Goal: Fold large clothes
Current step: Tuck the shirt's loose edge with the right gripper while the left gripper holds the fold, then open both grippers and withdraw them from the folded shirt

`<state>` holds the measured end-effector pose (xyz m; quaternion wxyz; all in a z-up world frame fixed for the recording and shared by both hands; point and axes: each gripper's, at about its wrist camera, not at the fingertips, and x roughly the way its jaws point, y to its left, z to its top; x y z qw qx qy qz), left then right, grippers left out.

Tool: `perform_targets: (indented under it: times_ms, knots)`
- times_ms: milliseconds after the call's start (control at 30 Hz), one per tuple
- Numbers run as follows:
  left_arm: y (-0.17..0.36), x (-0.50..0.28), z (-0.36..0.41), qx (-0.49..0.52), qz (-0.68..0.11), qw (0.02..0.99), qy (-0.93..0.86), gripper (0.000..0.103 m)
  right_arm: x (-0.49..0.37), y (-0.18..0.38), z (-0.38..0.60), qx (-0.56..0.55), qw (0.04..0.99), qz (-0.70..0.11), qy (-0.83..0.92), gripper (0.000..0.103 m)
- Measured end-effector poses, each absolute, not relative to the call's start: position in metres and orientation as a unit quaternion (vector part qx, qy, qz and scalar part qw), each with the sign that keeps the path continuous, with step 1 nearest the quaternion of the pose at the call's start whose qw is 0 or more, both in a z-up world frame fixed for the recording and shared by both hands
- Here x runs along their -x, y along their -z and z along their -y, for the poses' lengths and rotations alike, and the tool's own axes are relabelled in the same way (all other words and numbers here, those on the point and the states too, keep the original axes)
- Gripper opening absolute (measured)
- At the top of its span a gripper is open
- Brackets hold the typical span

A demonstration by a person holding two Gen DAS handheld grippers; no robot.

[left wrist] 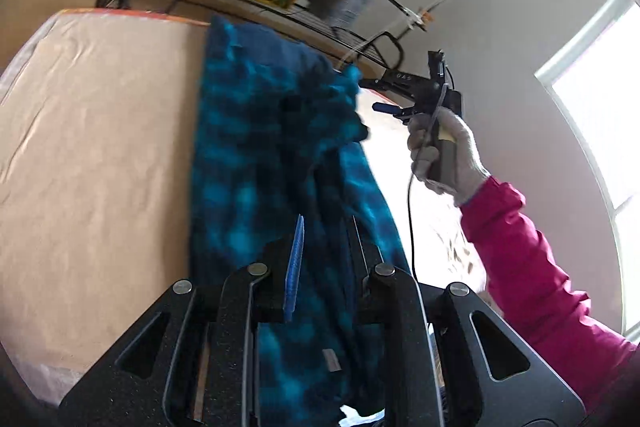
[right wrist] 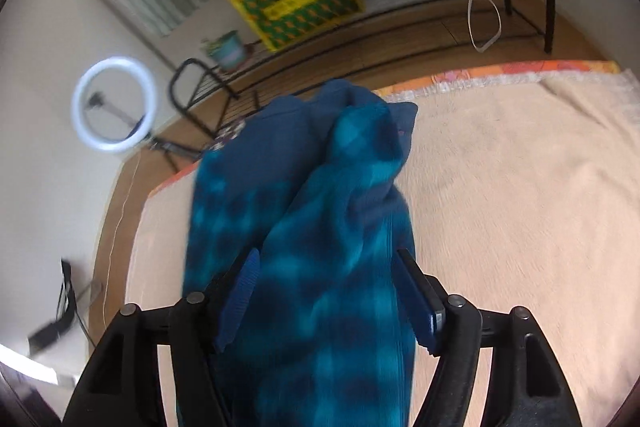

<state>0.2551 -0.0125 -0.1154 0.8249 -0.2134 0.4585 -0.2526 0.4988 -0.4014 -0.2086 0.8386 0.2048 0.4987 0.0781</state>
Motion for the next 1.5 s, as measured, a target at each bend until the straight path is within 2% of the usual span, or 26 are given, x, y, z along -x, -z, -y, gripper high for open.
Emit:
perform_targets:
  times_ms: [67, 100, 133, 167, 233, 400, 467, 600, 667, 733, 833, 933, 1067, 1300, 1333, 1400, 1500]
  knots:
    - [0.119, -0.257, 0.005, 0.215, -0.46, 0.825, 0.248, 0.016, -0.52, 0.225, 0.397, -0.19, 0.836, -0.511, -0.059, 0.057]
    - [0.118, -0.256, 0.002, 0.214, -0.461, 0.825, 0.247, 0.016, -0.53, 0.232, 0.395, -0.186, 0.833, -0.518, -0.056, 0.032]
    - [0.121, -0.257, -0.002, 0.215, -0.464, 0.823, 0.246, 0.016, -0.538, 0.237, 0.393, -0.185, 0.83, -0.523, -0.057, 0.012]
    - [0.121, -0.255, -0.004, 0.218, -0.465, 0.822, 0.244, 0.016, -0.543, 0.239, 0.39, -0.186, 0.83, -0.523, -0.055, 0.005]
    - [0.124, -0.254, -0.011, 0.227, -0.468, 0.819, 0.242, 0.016, -0.543, 0.227, 0.386, -0.172, 0.845, -0.504, -0.049, 0.002]
    - [0.129, -0.252, -0.019, 0.238, -0.476, 0.812, 0.239, 0.016, -0.535, 0.174, 0.358, -0.078, 0.902, -0.423, -0.03, 0.001]
    - [0.13, -0.251, -0.02, 0.241, -0.478, 0.809, 0.243, 0.016, -0.55, 0.184, 0.343, -0.069, 0.897, -0.436, -0.037, 0.001]
    - [0.126, -0.25, -0.02, 0.243, -0.475, 0.81, 0.245, 0.016, -0.592, 0.239, 0.305, -0.028, 0.869, -0.493, -0.041, 0.001]
    - [0.125, -0.249, -0.019, 0.238, -0.474, 0.812, 0.244, 0.016, -0.599, 0.257, 0.297, -0.032, 0.858, -0.51, -0.062, 0.007]
    - [0.127, -0.25, -0.018, 0.238, -0.478, 0.81, 0.241, 0.016, -0.599, 0.257, 0.296, -0.036, 0.859, -0.505, -0.082, 0.028]
    - [0.128, -0.25, -0.018, 0.243, -0.481, 0.807, 0.24, 0.016, -0.584, 0.231, 0.315, -0.075, 0.864, -0.484, -0.115, 0.032]
    - [0.125, -0.248, -0.015, 0.236, -0.477, 0.812, 0.241, 0.016, -0.545, 0.199, 0.354, -0.119, 0.871, -0.461, -0.118, 0.037]
    - [0.125, -0.246, -0.005, 0.219, -0.478, 0.813, 0.248, 0.016, -0.466, 0.165, 0.404, -0.154, 0.874, -0.445, -0.12, 0.037]
    - [0.143, -0.233, 0.048, 0.18, -0.503, 0.797, 0.281, 0.017, -0.317, 0.143, 0.452, -0.188, 0.868, -0.443, -0.119, 0.04]
    - [0.145, -0.231, 0.056, 0.173, -0.505, 0.795, 0.288, 0.02, -0.302, 0.143, 0.454, -0.191, 0.867, -0.446, -0.119, 0.042]
    - [0.152, -0.222, 0.078, 0.156, -0.513, 0.786, 0.308, 0.042, -0.263, 0.149, 0.454, -0.192, 0.861, -0.455, -0.119, 0.046]
    - [0.167, -0.204, 0.115, 0.106, -0.524, 0.782, 0.319, 0.043, -0.215, 0.172, 0.442, -0.185, 0.844, -0.487, -0.127, 0.046]
